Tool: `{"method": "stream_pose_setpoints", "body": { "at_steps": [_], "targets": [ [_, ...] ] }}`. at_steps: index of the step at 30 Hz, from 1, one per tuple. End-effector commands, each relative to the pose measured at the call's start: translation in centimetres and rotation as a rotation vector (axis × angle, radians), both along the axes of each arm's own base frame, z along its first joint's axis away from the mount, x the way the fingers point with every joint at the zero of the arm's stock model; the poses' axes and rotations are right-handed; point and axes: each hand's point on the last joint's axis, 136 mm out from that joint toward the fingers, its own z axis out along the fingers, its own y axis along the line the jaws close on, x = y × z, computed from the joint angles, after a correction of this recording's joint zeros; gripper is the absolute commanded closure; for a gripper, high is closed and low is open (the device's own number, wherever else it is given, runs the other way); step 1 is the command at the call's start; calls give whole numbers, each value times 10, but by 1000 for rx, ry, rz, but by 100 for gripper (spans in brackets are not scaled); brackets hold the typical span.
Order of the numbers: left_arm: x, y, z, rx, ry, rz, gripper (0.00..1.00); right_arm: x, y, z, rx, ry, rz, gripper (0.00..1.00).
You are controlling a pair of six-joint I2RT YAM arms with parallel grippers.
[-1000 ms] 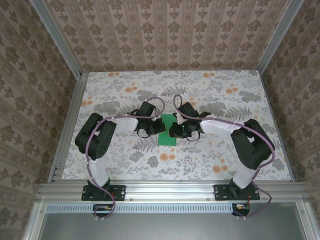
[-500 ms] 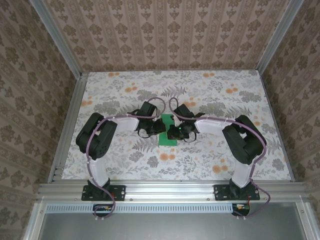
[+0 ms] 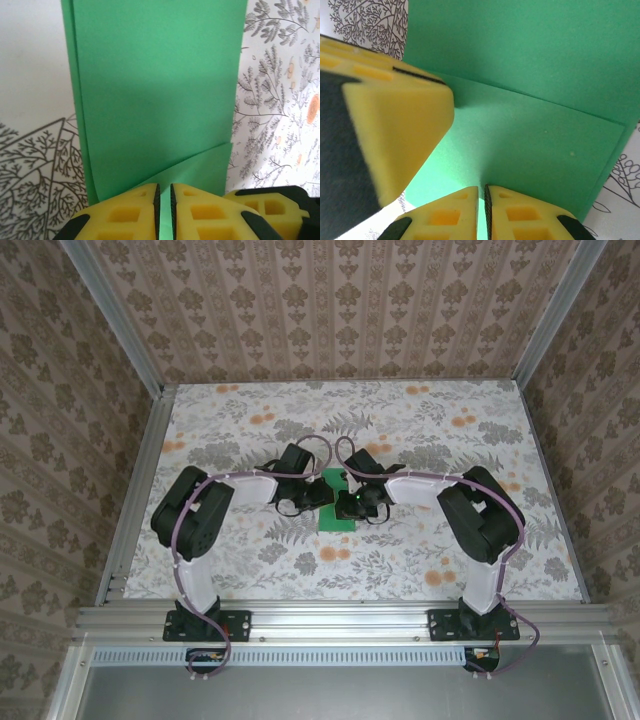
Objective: Fold a paper plane with a square sheet of paper (pick it up from the middle)
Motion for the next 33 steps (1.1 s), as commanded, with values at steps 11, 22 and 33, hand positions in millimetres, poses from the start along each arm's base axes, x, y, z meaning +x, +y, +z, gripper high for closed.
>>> {"method": "stream_pose_setpoints", "body": {
  "at_steps": [11, 22, 33],
  "targets": [
    [-8, 3, -18, 30, 52, 8, 87, -13, -14, -16, -66, 83, -4, 87],
    [-14, 28, -43, 190, 100, 42, 89, -32, -22, -14, -73, 122, 44, 87],
    [-20, 44, -60, 240, 145, 70, 90, -59, -48, -16, -105, 152, 66, 87]
  ]
}}
